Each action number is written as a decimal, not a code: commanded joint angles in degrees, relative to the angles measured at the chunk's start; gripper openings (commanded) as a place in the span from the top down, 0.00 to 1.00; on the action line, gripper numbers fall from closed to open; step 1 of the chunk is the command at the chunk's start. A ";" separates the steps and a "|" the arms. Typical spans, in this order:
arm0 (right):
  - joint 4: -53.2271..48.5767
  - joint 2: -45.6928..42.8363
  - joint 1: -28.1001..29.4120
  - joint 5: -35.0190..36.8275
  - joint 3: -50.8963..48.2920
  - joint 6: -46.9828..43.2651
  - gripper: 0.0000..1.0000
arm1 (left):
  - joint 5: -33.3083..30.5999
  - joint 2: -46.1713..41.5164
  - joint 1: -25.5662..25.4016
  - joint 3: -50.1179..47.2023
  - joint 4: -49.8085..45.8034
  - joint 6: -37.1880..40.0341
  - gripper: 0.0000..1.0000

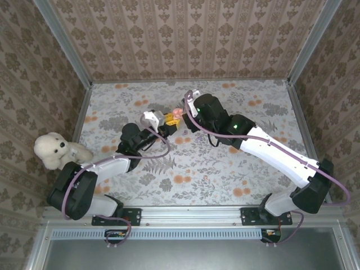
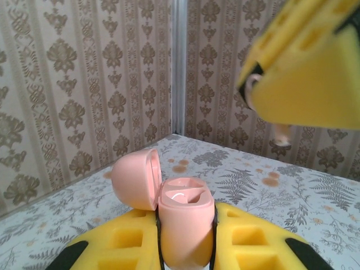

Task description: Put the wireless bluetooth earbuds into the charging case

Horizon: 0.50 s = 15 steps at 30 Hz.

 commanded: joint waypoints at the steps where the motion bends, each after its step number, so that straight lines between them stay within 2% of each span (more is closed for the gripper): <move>1: 6.24 -4.22 -0.86 -3.18 -1.62 -3.79 0.75 | 0.94 0.58 -1.28 3.23 -0.49 4.94 1.00; 9: 10.93 -5.93 -4.36 -8.39 -4.27 -3.22 0.75 | 0.64 1.97 -2.22 5.64 0.48 5.46 1.00; 15: 13.39 -6.78 -7.28 -15.42 -6.03 -1.29 0.75 | 0.77 2.09 -2.31 6.38 1.87 4.24 1.00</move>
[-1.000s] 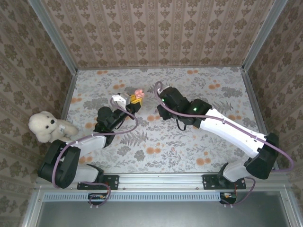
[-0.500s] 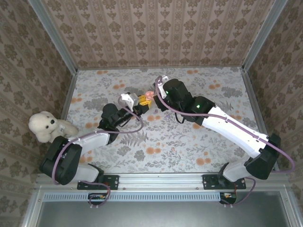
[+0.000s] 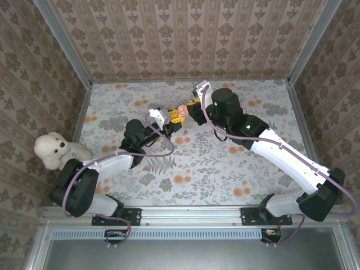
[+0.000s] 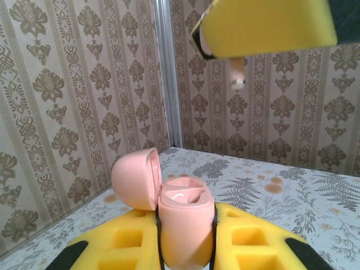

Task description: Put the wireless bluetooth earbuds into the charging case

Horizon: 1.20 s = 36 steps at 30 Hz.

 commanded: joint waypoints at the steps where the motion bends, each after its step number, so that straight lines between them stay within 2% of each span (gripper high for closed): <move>1: 3.27 -1.74 -1.56 -6.16 -1.11 1.36 0.75 | 0.89 0.28 -0.44 2.37 2.28 -0.10 1.00; 12: 3.24 -1.06 -3.02 -9.51 -1.60 2.80 0.75 | 1.64 0.38 -0.58 3.74 1.83 -0.39 1.00; 36: 5.66 0.67 -2.94 -6.27 -2.44 1.27 0.75 | 1.98 0.72 -1.24 4.78 1.58 -1.08 1.00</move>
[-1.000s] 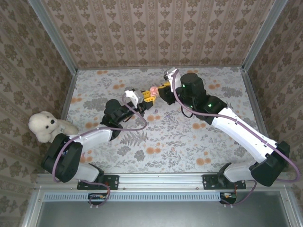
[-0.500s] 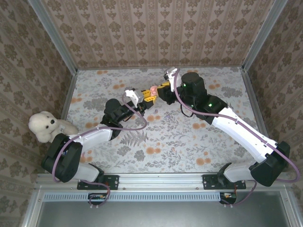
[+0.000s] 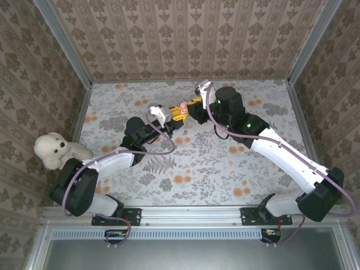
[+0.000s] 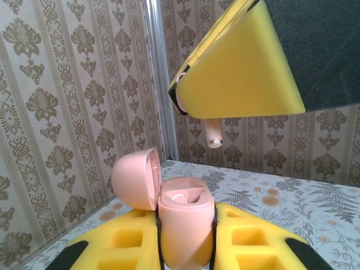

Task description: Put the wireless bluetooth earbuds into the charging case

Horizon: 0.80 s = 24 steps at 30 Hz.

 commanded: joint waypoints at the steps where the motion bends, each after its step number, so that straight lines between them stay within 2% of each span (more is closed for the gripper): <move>1: 1.67 0.67 -0.19 0.77 -0.43 -0.26 0.75 | 1.04 0.26 -0.58 2.06 1.59 -0.84 1.00; 24: 1.11 2.19 0.08 2.33 -1.45 -1.02 0.76 | 0.62 0.32 -0.88 2.67 1.18 -0.55 1.00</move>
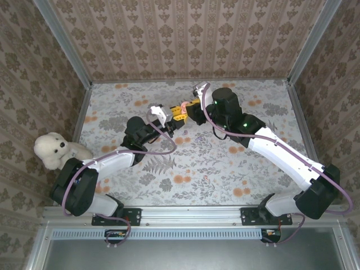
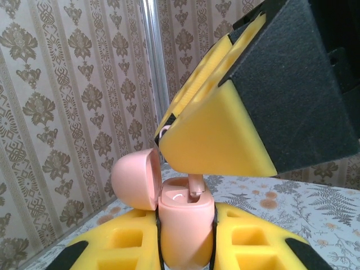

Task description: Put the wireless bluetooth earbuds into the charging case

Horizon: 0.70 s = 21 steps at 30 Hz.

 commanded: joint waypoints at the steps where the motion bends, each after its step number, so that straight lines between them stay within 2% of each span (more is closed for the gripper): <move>1: 0.86 0.56 0.02 1.61 -0.76 -1.05 0.76 | 0.70 0.20 -0.41 2.05 1.22 -0.51 1.00; 9: -0.50 0.76 0.92 2.02 -0.50 -3.02 0.76 | 0.54 0.30 -0.44 2.21 1.02 -0.45 1.00; 21: -3.39 3.82 5.86 8.90 0.92 -10.54 0.77 | 0.22 0.61 -0.38 2.35 0.74 -0.53 1.00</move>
